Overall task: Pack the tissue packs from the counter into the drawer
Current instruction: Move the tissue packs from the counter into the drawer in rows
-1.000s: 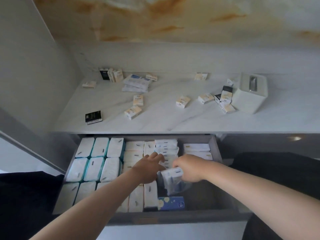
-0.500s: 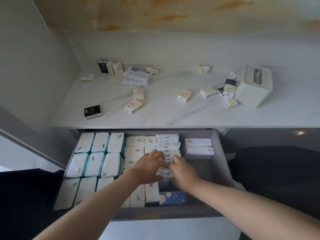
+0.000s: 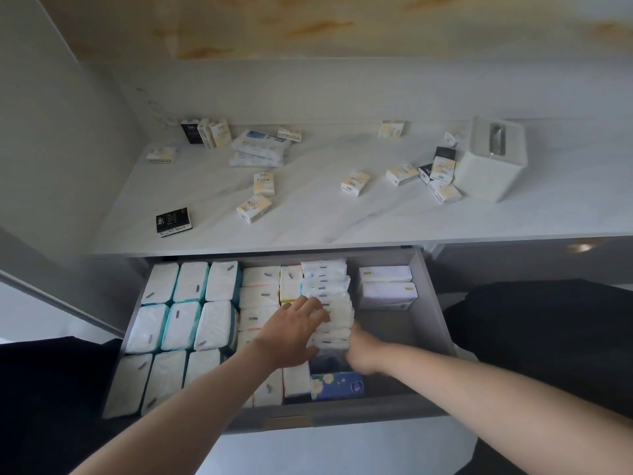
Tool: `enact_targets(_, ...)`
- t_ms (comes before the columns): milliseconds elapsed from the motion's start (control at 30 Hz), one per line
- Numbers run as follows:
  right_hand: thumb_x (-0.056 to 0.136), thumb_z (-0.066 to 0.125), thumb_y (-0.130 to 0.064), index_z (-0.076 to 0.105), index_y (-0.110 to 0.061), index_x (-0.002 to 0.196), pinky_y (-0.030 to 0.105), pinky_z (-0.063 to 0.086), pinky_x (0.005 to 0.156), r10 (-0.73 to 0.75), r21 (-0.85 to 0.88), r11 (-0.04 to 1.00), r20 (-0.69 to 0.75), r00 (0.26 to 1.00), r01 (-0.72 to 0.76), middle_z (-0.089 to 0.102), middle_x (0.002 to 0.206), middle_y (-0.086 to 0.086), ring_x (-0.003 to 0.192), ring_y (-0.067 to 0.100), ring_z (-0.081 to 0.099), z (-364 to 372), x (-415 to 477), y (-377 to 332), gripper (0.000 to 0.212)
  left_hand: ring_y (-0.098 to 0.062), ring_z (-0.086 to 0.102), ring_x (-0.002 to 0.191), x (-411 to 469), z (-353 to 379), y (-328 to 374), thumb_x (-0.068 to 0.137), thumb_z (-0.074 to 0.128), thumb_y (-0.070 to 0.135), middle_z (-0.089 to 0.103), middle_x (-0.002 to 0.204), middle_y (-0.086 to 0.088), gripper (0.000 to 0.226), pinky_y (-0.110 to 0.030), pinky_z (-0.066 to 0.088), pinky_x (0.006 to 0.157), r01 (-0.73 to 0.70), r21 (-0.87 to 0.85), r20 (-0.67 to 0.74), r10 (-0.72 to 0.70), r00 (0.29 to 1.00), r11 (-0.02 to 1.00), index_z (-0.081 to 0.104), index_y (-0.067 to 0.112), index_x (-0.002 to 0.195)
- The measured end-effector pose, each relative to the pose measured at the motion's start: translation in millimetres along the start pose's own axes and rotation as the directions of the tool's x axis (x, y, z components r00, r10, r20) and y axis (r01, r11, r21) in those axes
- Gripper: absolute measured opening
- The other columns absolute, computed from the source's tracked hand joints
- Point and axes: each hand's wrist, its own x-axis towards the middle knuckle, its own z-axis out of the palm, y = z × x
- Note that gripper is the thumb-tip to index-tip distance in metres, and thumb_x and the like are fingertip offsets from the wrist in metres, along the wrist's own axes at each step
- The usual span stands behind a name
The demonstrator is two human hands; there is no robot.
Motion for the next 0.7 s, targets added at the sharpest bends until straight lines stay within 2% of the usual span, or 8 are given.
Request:
enact_targets(67,0.089,0.056,-0.007,0.032,-0.019,0.141,0.031,0.050,0.089,0.000,0.022,1.000,0.038,0.999,-0.001,0.050,0.129,0.006,0.109,0.022,0.055,-1.1,5.6,3.8,0.059,-0.017,0.038,0.124,-3.2,1.5,0.7,0.085,0.063,0.043,0.036,0.139,0.004,0.060,-0.031,0.042,0.101,-0.003,-0.009,0.002,0.003,1.000,1.000,0.039,0.027,0.137)
enact_targets(167,0.083,0.058,-0.016,0.016,-0.028,0.144,0.030,0.050,0.073,0.093,0.108,0.990,-0.050,0.994,-0.088,0.056,0.122,0.005,0.098,0.020,0.058,-4.1,5.9,8.0,0.075,-0.016,0.037,0.127,-5.1,1.7,2.7,0.088,0.062,0.041,0.035,0.141,0.004,0.059,-0.031,0.042,0.102,-0.006,-0.013,0.011,0.006,1.000,1.000,0.039,0.028,0.141)
enact_targets(267,0.074,0.062,-0.013,0.000,-0.032,0.149,0.037,0.053,0.089,0.016,0.118,0.993,-0.083,0.996,-0.006,0.043,0.140,0.008,0.115,0.022,0.054,-1.6,4.9,6.3,0.099,-0.017,0.038,0.125,-2.6,0.8,2.1,0.086,0.063,0.045,0.037,0.138,0.004,0.060,-0.033,0.043,0.101,0.009,-0.023,0.035,-0.009,0.999,1.000,0.041,0.029,0.140)
enact_targets(367,0.079,0.063,-0.015,-0.015,-0.030,0.152,0.035,0.051,0.089,0.028,0.059,0.998,-0.018,0.999,-0.027,0.023,0.153,0.013,0.118,0.027,0.051,-6.2,-2.3,1.2,0.108,-0.016,0.039,0.122,4.0,-6.0,-2.1,0.085,0.062,0.049,0.039,0.135,0.005,0.055,-0.034,0.043,0.101,0.031,-0.086,0.090,-0.023,0.996,0.996,0.045,0.032,0.134)
enact_targets(467,0.082,0.062,-0.022,-0.002,-0.026,0.154,0.035,0.049,0.090,0.035,-0.063,0.997,-0.157,0.987,-0.045,0.026,0.150,0.014,0.121,0.031,0.050,-25.2,-14.6,-11.0,0.097,-0.014,0.044,0.121,11.0,-18.5,-8.8,0.087,0.061,0.046,0.044,0.134,0.007,0.050,-0.033,0.046,0.096,0.068,-0.186,0.109,-0.048,0.993,0.980,0.047,0.033,0.133)
enact_targets(533,0.085,0.059,-0.023,0.016,-0.023,0.148,0.038,0.051,0.085,-0.102,-0.208,0.978,-0.313,0.944,0.037,0.038,0.139,0.011,0.111,0.029,0.054,-44.0,-23.5,-24.6,0.077,-0.013,0.049,0.117,16.4,-29.0,-14.3,0.089,0.060,0.045,0.049,0.130,0.009,0.043,-0.034,0.048,0.090,0.116,-0.243,0.083,-0.099,0.992,0.963,0.050,0.034,0.130)
enact_targets(600,0.089,0.053,-0.022,0.027,-0.020,0.145,0.037,0.049,0.084,-0.246,-0.307,0.943,-0.377,0.893,0.130,0.042,0.138,0.009,0.111,0.029,0.054,-62.7,-25.9,-38.7,0.062,-0.013,0.054,0.110,23.6,-44.9,-21.3,0.089,0.059,0.044,0.054,0.123,0.010,0.037,-0.033,0.050,0.087,0.155,-0.260,0.037,-0.150,0.988,0.953,0.055,0.034,0.124)
enact_targets(700,0.093,0.049,-0.020,0.041,-0.018,0.140,0.037,0.048,0.090,-0.366,-0.313,0.918,-0.435,0.823,0.242,0.045,0.137,0.005,0.116,0.027,0.053,-92.7,-20.4,-63.0,0.048,-0.011,0.058,0.098,37.1,-77.6,-37.8,0.090,0.061,0.040,0.059,0.115,0.010,0.033,-0.031,0.050,0.083,0.189,-0.298,-0.038,-0.209,0.977,0.936,0.059,0.031,0.121)
